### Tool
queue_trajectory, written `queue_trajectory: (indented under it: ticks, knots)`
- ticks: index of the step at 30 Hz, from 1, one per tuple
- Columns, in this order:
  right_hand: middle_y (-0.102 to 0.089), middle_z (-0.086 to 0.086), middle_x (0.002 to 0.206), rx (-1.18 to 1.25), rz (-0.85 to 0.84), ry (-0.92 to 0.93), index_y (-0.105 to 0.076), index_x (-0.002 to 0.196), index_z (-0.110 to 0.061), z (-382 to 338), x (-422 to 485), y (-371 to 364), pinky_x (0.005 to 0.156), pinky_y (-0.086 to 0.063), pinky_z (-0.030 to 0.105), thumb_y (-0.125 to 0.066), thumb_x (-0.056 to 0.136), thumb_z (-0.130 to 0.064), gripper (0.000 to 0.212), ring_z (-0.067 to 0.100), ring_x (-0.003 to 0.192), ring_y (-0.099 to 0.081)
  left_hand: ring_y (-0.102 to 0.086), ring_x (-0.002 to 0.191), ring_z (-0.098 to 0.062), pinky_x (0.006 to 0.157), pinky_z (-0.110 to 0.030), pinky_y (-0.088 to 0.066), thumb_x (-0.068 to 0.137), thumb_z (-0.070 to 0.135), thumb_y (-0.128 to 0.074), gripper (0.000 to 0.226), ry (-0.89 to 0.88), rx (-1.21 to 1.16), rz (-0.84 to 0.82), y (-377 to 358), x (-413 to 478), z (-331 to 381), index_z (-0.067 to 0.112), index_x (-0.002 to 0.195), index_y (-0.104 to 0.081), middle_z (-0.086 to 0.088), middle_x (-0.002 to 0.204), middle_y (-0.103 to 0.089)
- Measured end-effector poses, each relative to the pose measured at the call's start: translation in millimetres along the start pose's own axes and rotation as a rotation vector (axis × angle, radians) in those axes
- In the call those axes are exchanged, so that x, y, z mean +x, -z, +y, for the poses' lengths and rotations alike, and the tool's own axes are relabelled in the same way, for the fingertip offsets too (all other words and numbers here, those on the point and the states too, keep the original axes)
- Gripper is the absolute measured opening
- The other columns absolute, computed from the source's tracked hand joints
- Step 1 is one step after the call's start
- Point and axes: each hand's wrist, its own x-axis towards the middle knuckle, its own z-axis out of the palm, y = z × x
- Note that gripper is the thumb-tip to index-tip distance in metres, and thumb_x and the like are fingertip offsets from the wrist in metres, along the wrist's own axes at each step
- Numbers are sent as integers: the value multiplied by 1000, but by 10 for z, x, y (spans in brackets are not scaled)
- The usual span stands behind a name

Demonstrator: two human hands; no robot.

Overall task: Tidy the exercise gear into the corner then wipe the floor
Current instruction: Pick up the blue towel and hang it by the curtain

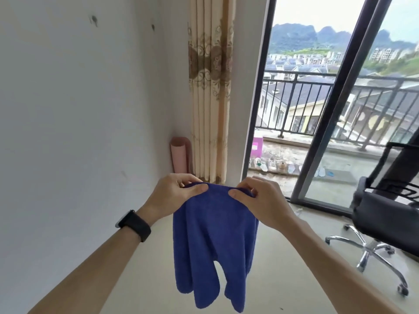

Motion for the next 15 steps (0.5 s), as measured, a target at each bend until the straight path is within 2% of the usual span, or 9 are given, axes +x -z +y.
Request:
queue_trajectory:
  ticks: [2, 5, 9, 11, 15]
  knots:
    - [-59, -13, 75, -53, -71, -7, -69, 80, -31, 327, 419, -41, 64, -39, 13, -68, 89, -40, 13, 3, 74, -54, -70, 84, -8, 72, -21, -56, 87, 37, -73, 12, -4, 4, -18, -71, 483, -192, 28, 90, -80, 11, 85, -76]
    - [-57, -14, 84, -85, -137, -43, -71, 90, -30, 836, 1017, -127, 69, -38, 12, -66, 93, -33, 6, 2, 79, -54, -68, 85, -4, 74, -16, -53, 88, 34, -73, 7, 15, 7, -10, -137, 1241, -473, 30, 90, -79, 15, 85, -75]
    - [-56, -14, 87, -114, -127, -94, -71, 96, -26, 1357, 1755, -271, 71, -38, 14, -63, 95, -28, 8, 3, 81, -55, -66, 87, -3, 81, -22, -51, 87, 36, -75, 5, 67, 6, 15, -181, 2142, -868, 39, 85, -78, 15, 88, -73]
    - [-56, -14, 86, -122, -101, -108, -70, 95, -27, 1530, 2107, -366, 71, -41, 17, -61, 96, -30, 9, 4, 81, -55, -64, 83, -4, 78, -20, -49, 89, 36, -73, 6, 97, 9, 20, -201, 2501, -1041, 40, 84, -77, 14, 86, -71]
    - [-61, -14, 76, -141, -74, -116, -67, 85, -32, 1884, 2918, -629, 65, -49, 28, -60, 94, -38, 13, 6, 71, -57, -67, 82, -4, 72, -17, -50, 95, 32, -66, 10, 129, 31, -11, -192, 3198, -1370, 29, 91, -75, 13, 84, -74]
